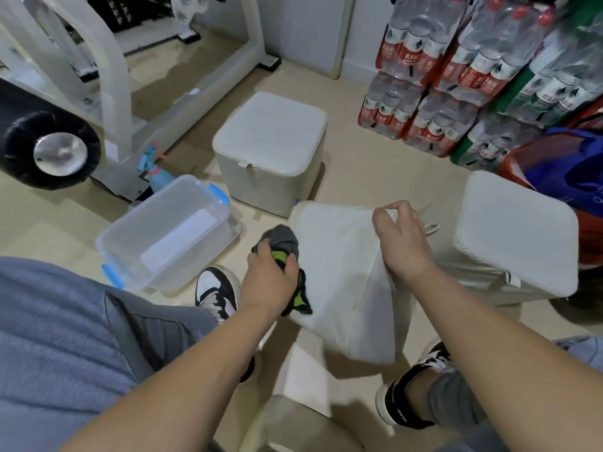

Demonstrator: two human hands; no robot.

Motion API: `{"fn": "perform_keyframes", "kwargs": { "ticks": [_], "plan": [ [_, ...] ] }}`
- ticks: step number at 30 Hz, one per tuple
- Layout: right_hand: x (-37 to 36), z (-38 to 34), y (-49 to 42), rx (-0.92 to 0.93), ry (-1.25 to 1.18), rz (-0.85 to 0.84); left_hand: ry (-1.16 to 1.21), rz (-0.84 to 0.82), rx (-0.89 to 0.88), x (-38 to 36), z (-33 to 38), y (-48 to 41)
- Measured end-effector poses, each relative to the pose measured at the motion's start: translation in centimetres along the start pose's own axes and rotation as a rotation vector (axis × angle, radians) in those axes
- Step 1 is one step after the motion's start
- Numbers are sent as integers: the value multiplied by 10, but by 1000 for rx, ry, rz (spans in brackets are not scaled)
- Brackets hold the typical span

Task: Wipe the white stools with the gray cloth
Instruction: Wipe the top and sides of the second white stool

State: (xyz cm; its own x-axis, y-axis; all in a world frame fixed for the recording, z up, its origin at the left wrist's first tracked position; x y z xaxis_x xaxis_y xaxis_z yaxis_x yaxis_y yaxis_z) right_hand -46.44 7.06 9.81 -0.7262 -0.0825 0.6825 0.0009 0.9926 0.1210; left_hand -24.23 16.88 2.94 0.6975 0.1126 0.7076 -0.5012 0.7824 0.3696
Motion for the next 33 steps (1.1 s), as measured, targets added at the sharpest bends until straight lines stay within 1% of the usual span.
{"fn": "perform_keyframes", "kwargs": {
  "ticks": [2, 4, 5, 7, 8, 10, 11, 12, 14, 16, 17, 18, 19, 20, 22, 23, 24, 25, 26, 28, 30, 31, 32, 33],
  "plan": [
    [2, 3, -8, -47, 0, 38, 48, -22, 49, -4, 2, 13],
    [2, 2, -13, -88, -14, 53, 107, -52, 24, -3, 20, 38],
    [2, 1, -15, -112, -20, 47, 134, -77, -44, -1, 35, 53],
    [2, -3, -17, -103, -4, 10, 148, -138, -276, 2, 67, 79],
    [0, -4, -17, -77, 15, -60, 129, -159, -404, 2, 77, 87],
    [-4, -9, -13, 22, 86, -217, 52, -177, -592, 2, 88, 88],
    [-6, -14, -9, 112, 129, -293, -5, -142, -667, 3, 87, 80],
    [-8, -16, -6, 200, 151, -334, -61, -84, -739, 3, 82, 70],
    [-11, -16, -3, 318, 136, -300, -124, 18, -828, 3, 70, 51],
    [-16, -8, -3, 352, 91, -281, -172, 94, -904, -1, 65, 38],
    [-15, -5, -4, 330, 30, -258, -192, 119, -911, -3, 65, 33],
    [-11, -2, -5, 267, -57, -227, -193, 142, -861, -2, 65, 28],
    [-8, -3, -5, 204, -119, -177, -172, 156, -746, 0, 64, 20],
    [-4, -3, -3, 141, -149, -135, -125, 156, -584, 2, 59, 7],
    [-4, -2, 0, 92, -140, -129, -63, 137, -204, 11, 36, -25],
    [-6, -1, 0, 72, -98, -154, -40, 135, -69, 16, 26, -34],
    [-7, 0, 2, 61, -52, -173, -15, 139, 0, 18, 22, -38],
    [-10, -1, 3, 58, -19, -178, 31, 142, 4, 19, 26, -34],
    [-12, -1, 4, 72, 4, -182, 93, 133, -49, 18, 39, -26],
    [-16, -5, 8, 162, 52, -208, 186, 74, -303, 14, 77, -3],
    [-16, -8, 12, 255, 66, -249, 146, -33, -546, 16, 111, 12],
    [-15, -9, 15, 267, 58, -249, 104, -74, -595, 19, 120, 9],
    [-15, -9, 18, 298, 49, -244, 52, -106, -567, 23, 121, 0],
    [-16, -8, 21, 341, 21, -236, -5, -132, -469, 29, 117, -10]
  ]
}}
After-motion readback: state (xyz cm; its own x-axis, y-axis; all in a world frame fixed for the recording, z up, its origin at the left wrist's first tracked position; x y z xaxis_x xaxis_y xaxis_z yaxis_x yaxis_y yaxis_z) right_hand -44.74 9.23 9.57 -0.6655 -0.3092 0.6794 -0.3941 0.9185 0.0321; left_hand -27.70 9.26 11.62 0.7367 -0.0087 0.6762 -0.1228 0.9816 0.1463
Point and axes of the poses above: each hand's wrist, its own y-axis away from the middle knuckle, its own x-axis out of the back of the hand, z = x × y, the point moved 2 cm from there along -y, towards the middle knuckle, and after that the axes turned 7 degrees about x, right-handed, at the moved point
